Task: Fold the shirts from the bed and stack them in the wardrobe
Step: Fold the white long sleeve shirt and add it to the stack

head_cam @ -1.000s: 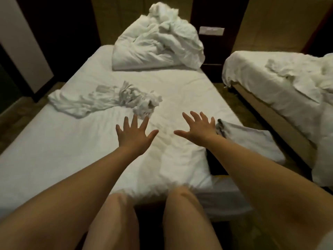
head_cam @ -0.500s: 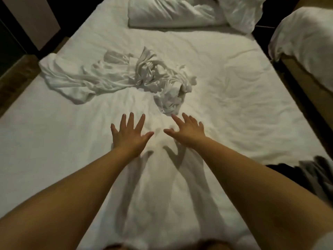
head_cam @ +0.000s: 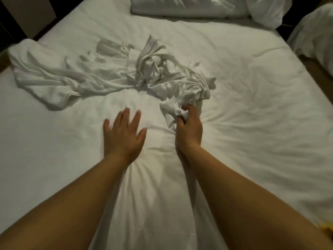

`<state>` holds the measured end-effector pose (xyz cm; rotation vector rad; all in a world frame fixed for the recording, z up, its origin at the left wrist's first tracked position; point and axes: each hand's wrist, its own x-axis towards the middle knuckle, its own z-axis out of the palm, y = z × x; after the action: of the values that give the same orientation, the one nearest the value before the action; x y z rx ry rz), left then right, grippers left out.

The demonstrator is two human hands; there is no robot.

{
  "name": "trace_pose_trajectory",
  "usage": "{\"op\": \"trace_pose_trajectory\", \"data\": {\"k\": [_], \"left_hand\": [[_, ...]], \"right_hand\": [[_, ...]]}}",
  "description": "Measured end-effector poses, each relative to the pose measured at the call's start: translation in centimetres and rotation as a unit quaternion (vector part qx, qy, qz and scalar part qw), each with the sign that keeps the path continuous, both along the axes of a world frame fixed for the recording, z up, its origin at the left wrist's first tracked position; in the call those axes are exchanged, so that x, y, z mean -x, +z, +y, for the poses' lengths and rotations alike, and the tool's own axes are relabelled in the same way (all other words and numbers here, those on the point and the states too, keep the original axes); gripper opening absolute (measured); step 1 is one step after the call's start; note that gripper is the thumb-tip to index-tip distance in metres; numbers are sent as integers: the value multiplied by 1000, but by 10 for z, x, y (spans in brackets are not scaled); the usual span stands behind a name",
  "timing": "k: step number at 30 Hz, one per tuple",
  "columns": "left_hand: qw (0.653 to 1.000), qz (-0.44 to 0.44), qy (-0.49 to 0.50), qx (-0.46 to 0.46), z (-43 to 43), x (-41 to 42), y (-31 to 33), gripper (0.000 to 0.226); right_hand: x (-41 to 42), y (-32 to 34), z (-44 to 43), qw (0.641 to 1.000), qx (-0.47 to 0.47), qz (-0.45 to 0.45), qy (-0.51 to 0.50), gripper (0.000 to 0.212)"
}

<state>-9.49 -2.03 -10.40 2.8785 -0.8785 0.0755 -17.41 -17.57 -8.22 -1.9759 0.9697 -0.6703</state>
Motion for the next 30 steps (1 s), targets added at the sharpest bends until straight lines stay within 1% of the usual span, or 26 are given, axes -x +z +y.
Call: {"op": "trace_pose_trajectory", "data": {"k": [4, 8, 10, 12, 14, 16, 18, 20, 21, 23, 25, 27, 30], "left_hand": [[997, 65, -6, -39, 14, 18, 14, 58], [986, 144, -29, -74, 46, 63, 36, 61], [977, 183, -34, -102, 61, 87, 51, 63], [977, 190, -19, -93, 74, 109, 71, 65], [982, 178, -15, -63, 83, 126, 97, 66], [987, 152, -30, -28, 86, 139, 130, 68], [993, 109, -49, 18, 84, 150, 169, 69], [992, 67, -75, 74, 79, 162, 210, 71], [989, 57, -91, 105, 77, 169, 230, 72], [977, 51, -127, 165, 73, 188, 268, 74], [964, 46, -163, 206, 70, 211, 302, 78], [952, 66, -186, 232, 69, 236, 333, 80], [940, 151, -206, 228, 70, 268, 365, 74]], "right_hand": [[40, 19, 19, 996, -82, 29, 36, 16], [85, 38, 34, 990, -111, 79, 36, 22], [104, 58, 44, 988, -126, 84, 38, 20], [121, 90, 56, 990, -125, 47, 37, 29], [136, 131, 64, 996, -83, 4, 28, 34], [149, 177, 69, 999, -15, -50, 9, 30], [161, 224, 74, 991, 14, -130, 2, 22], [175, 266, 82, 981, 2, -193, 18, 16], [183, 285, 86, 976, -12, -214, 27, 17], [199, 317, 93, 965, -35, -257, 34, 25], [216, 347, 98, 955, -45, -292, 35, 28], [232, 377, 103, 948, -41, -315, 33, 28], [254, 413, 111, 934, -50, -351, 52, 23]]}}
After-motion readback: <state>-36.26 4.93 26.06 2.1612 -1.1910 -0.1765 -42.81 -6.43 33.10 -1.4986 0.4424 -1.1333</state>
